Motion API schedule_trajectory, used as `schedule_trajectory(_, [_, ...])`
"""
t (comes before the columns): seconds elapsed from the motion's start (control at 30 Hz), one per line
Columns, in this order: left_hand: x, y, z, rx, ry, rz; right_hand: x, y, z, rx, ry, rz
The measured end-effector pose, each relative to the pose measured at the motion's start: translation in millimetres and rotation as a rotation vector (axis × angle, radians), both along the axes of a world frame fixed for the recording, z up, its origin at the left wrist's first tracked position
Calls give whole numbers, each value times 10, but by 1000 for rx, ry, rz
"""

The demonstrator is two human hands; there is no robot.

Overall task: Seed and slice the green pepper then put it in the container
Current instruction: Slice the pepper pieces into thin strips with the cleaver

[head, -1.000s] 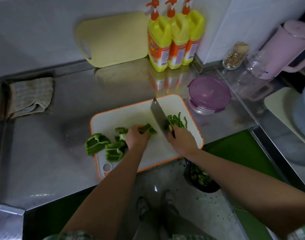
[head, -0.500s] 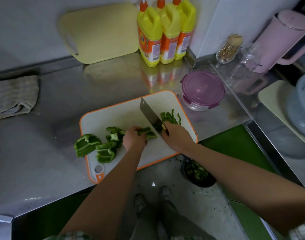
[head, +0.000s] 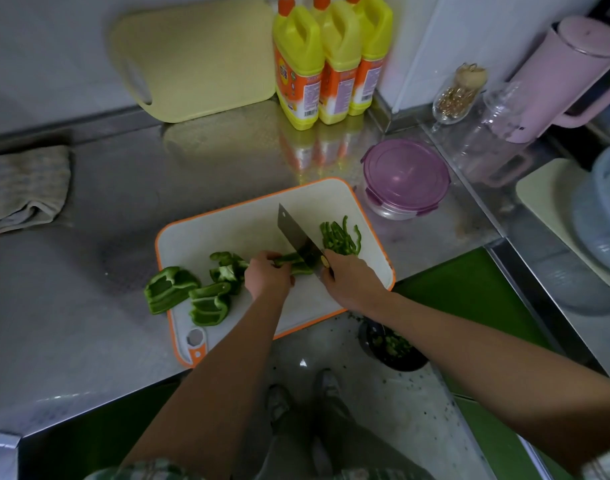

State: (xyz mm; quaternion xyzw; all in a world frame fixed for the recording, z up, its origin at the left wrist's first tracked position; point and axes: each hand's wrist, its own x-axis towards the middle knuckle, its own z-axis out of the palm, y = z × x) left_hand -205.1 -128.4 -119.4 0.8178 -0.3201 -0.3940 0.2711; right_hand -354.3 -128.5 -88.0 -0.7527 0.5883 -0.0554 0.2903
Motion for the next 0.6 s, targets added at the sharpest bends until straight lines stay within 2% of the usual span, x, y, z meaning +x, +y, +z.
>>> schedule_trajectory(0.43, [18, 43, -57, -7, 15, -33, 170, 21, -189, -7, 106, -22])
schedule_trajectory(0.6, [22, 92, -78, -2, 39, -43, 237, -57, -196, -50, 27, -50])
